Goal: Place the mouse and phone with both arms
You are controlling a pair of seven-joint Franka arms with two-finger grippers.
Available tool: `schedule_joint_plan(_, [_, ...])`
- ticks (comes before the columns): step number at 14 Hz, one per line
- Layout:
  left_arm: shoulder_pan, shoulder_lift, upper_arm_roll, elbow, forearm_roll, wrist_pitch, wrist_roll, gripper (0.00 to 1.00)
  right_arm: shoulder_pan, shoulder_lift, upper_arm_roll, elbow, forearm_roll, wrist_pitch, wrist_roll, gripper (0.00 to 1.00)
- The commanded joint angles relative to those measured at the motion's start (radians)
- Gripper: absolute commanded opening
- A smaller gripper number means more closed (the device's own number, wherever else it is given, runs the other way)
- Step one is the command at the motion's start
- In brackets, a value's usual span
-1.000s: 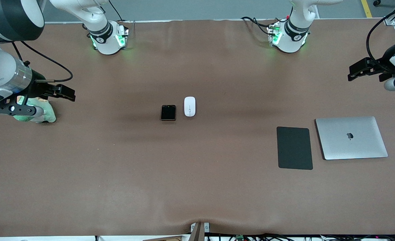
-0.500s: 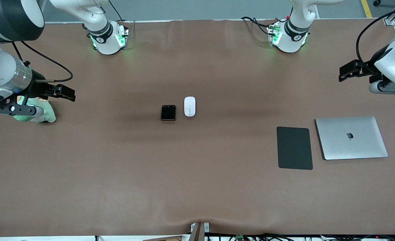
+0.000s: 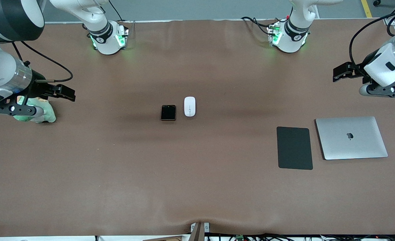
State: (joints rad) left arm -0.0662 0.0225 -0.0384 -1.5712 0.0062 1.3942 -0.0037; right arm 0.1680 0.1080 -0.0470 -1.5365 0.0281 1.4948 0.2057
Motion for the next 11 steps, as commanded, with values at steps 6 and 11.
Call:
schedule_joint_plan(6, [-0.012,0.02,-0.005,-0.007,-0.037,0.023,-0.025,1.0,0.016,0.01,-0.014,0.025,0.015,-0.018,0.015,1.0])
schedule_joint_plan(11, [-0.02,0.028,-0.044,-0.065,-0.055,0.106,-0.142,1.0,0.018,0.012,-0.014,0.025,0.016,-0.018,0.015,1.0])
